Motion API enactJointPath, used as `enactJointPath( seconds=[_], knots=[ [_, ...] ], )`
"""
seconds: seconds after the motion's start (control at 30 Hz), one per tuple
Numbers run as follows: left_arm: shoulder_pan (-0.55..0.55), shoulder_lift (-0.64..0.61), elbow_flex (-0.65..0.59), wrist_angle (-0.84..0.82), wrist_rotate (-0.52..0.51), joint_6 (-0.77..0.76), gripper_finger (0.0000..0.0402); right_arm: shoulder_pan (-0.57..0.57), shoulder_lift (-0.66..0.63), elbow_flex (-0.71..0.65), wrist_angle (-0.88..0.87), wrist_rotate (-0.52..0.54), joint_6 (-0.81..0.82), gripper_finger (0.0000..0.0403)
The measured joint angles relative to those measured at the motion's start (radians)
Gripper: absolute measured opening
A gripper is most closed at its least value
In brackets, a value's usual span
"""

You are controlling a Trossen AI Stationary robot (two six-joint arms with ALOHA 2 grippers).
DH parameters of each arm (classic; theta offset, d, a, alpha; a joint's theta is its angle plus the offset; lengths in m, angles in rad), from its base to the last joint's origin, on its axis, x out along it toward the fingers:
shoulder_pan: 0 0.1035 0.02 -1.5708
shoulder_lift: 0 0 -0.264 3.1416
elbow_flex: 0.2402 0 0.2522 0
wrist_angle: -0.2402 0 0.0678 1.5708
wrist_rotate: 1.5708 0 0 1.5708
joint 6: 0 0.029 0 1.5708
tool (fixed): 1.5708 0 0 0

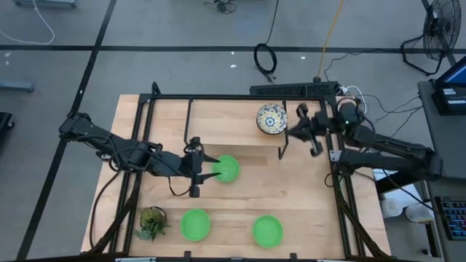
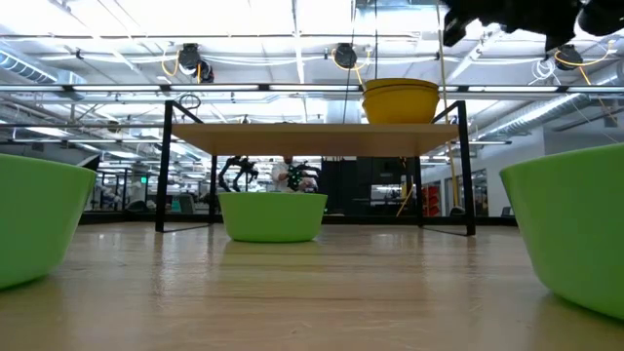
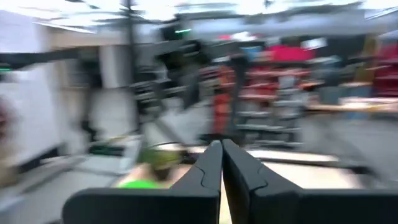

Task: Pick & Place Mini bowls
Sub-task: Put the bottom right green bowl on the shelf

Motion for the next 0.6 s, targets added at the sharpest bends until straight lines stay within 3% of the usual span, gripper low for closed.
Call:
enactJointPath(
  seconds=[0.17,0.6],
  knots=[
    [0.000,0.000,0.000,0.031,0.000,0.006,0.0159,0.121,-0.047,-0.078,0.046,-0.121,0.086,0.0000],
    [0.003,0.010,0.000,0.062,0.000,0.088,0.0169,0.408,-0.070,-0.329,0.301,-0.097,0.090,0.0000]
  ],
)
